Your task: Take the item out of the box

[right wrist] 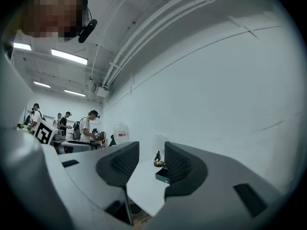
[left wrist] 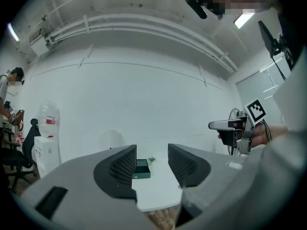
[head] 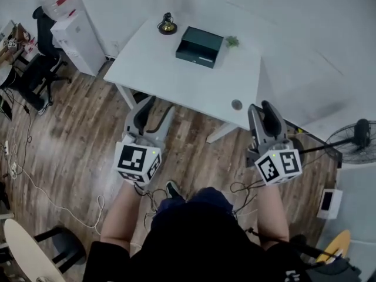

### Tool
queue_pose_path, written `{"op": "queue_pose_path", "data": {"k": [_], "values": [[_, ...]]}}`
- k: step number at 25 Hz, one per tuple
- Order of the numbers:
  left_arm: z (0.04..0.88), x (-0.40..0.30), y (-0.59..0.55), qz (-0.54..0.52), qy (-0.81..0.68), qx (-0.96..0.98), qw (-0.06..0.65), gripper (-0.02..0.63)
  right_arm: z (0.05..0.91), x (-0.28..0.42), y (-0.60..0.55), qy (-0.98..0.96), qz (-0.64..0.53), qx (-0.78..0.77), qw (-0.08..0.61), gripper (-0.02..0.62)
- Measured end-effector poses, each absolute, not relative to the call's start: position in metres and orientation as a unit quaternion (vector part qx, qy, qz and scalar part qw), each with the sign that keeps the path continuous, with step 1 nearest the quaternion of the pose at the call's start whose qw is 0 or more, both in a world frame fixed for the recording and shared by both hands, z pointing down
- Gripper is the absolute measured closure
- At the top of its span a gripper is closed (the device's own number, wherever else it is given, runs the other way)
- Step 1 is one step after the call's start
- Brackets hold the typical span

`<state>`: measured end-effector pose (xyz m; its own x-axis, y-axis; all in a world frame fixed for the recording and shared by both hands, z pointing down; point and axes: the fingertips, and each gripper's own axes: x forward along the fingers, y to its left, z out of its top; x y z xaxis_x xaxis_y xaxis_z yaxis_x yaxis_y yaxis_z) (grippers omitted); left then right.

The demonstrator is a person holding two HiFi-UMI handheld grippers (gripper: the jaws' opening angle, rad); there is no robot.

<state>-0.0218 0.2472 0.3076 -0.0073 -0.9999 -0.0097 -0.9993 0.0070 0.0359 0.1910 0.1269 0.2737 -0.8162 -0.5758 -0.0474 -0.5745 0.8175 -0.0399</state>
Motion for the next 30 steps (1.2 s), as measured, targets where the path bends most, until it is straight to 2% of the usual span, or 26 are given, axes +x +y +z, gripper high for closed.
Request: {"op": "queue_pose_path", "data": {"k": [7, 19, 30], "values": [[0.324, -0.066, 0.206, -0.025, -0.713, 0.7, 0.028, 0.405, 0.298, 0.151, 0.081, 0.951, -0.029, -0.307, 0.013, 0.428], [0.29, -0.122, 0.109, 0.004, -0.754, 0.656, 0.003, 0.413, 0.292, 0.084, -0.046, 0.965, -0.058, -0.251, 0.053, 0.44], [0.296, -0.11, 0.02, 0.049, -0.741, 0.67, 0.004, 0.42, 0.305, 0.09, -0.138, 0.965, -0.088, -0.238, 0.068, 0.449]]}}
